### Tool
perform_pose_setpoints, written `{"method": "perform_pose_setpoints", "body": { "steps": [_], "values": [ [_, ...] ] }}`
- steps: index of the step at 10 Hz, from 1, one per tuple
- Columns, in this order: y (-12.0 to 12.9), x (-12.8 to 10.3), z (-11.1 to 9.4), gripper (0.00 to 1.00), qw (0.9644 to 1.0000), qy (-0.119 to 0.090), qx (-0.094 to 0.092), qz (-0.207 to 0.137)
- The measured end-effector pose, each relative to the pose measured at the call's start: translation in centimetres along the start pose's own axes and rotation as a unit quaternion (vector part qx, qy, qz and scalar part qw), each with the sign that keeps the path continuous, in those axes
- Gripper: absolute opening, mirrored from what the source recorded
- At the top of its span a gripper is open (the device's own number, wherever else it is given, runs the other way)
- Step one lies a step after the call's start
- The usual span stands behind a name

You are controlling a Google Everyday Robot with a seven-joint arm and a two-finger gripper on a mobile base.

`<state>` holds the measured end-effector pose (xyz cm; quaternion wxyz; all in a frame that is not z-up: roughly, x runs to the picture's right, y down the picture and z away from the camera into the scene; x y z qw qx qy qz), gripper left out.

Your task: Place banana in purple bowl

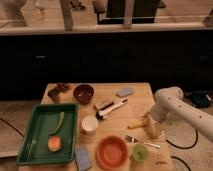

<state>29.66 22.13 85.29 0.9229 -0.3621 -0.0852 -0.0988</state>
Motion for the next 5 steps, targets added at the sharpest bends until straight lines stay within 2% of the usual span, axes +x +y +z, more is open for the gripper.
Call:
{"method": "perform_pose_setpoints", "body": {
  "steps": [2,5],
  "values": [
    [0.2,-0.1,0.0,0.80,1.0000,0.002,0.000,-0.004],
    [-0.2,-1.4,-0.1,0.80,0.9997,0.004,0.013,-0.021]
  ]
}}
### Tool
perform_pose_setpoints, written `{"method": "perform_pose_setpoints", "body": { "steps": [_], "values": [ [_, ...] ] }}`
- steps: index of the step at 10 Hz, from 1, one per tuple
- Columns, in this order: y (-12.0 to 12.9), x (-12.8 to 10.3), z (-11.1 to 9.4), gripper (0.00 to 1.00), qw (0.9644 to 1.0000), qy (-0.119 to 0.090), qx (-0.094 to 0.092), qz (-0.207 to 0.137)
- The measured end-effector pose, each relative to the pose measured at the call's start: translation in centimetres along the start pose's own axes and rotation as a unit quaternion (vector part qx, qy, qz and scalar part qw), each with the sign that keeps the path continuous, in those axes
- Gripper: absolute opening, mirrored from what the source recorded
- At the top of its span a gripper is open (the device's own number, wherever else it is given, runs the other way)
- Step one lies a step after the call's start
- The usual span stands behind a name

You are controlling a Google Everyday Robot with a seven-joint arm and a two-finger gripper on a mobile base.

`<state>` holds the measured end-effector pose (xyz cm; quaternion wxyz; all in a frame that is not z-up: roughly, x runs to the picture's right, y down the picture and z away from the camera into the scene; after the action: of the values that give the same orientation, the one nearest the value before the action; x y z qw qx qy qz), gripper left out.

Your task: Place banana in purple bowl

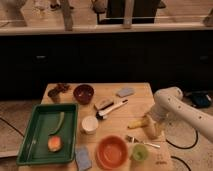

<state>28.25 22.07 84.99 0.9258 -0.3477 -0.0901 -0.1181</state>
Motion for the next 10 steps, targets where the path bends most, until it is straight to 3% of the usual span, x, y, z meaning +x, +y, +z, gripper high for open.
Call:
{"method": "perform_pose_setpoints", "body": {
  "steps": [6,10],
  "values": [
    [0.0,-2.3,0.0,0.77,0.9993,-0.004,0.008,-0.037],
    [0.1,-3.0,0.0,0.38,0.9984,-0.004,0.006,-0.055]
  ]
}}
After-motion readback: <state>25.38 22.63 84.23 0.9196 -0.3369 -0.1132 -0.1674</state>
